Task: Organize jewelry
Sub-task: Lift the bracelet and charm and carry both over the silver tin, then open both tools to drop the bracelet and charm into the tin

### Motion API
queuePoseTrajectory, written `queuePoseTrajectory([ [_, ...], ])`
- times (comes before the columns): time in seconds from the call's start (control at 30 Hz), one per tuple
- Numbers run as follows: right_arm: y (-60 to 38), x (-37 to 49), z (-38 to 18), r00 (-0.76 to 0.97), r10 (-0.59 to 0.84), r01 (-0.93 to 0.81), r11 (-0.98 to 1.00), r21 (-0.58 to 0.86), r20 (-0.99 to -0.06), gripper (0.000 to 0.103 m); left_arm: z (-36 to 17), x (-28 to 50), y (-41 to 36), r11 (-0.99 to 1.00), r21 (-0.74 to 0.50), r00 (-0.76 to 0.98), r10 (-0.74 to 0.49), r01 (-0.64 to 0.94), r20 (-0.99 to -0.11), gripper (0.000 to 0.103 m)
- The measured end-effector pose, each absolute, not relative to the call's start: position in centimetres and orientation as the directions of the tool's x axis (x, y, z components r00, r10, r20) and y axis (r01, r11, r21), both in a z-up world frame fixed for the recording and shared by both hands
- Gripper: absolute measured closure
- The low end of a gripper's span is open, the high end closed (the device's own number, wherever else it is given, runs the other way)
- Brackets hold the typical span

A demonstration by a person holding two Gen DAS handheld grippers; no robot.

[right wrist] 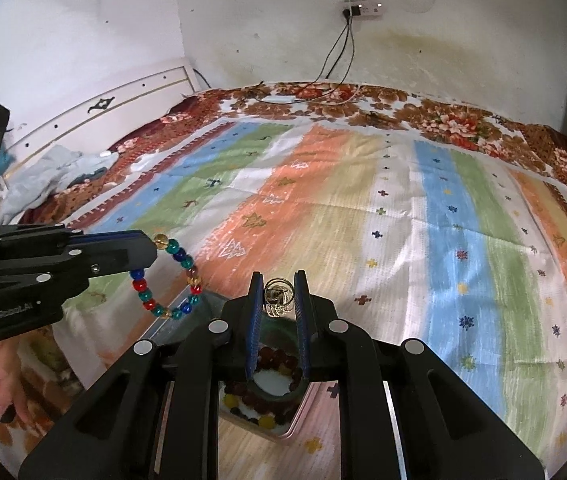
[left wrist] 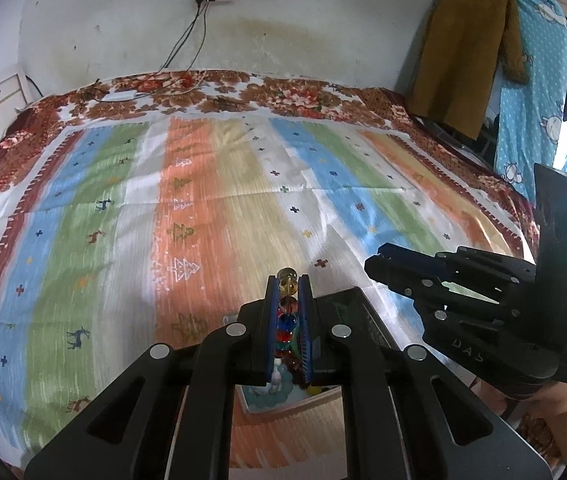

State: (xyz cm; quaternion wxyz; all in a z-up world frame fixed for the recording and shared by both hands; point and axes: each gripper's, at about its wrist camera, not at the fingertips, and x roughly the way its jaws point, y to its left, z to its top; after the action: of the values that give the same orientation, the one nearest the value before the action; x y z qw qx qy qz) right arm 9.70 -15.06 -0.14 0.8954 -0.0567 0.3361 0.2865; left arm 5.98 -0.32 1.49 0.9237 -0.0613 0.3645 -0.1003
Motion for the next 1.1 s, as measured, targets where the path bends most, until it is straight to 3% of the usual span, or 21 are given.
queuePoseTrajectory([
  [0.2, -14.8, 9.1, -0.6, 0.567, 0.503, -0.575, 0.809, 0.123, -0.652, 0.087, 1.0, 5.8, -0.6, 0.975, -0.18, 0.706, -0.219, 0.131, -0.674, 0.093],
  [0.23, -14.8, 9.2, -0.6, 0.561, 0.508, -0.578, 0.806, 0.13, -0.654, 0.085, 1.0, 5.7, -0.7, 0.977, -0.172, 0.707, -0.209, 0.125, -0.675, 0.088],
  [0.3, -15.0, 9.0, -0.6, 0.554, 0.515, -0.577, 0.804, 0.144, -0.654, 0.069, 1.0, 5.5, -0.6, 0.98, -0.159, 0.713, -0.195, 0.117, -0.673, 0.081],
  [0.5, -16.0, 8.5, -0.4, 0.571, 0.505, -0.555, 0.818, 0.149, -0.647, 0.064, 1.0, 4.9, -0.2, 0.981, -0.162, 0.713, -0.189, 0.106, -0.675, 0.079],
  [0.67, -17.2, 7.6, 0.0, 0.599, 0.495, -0.536, 0.832, 0.144, -0.629, 0.052, 0.7, 3.8, -0.2, 0.985, -0.142, 0.714, -0.169, 0.098, -0.68, 0.064],
  [1.1, -19.7, 5.8, 0.0, 0.597, 0.502, -0.519, 0.836, 0.176, -0.625, 0.025, 0.4, 1.2, -0.4, 0.991, -0.105, 0.717, -0.131, 0.08, -0.684, 0.035],
])
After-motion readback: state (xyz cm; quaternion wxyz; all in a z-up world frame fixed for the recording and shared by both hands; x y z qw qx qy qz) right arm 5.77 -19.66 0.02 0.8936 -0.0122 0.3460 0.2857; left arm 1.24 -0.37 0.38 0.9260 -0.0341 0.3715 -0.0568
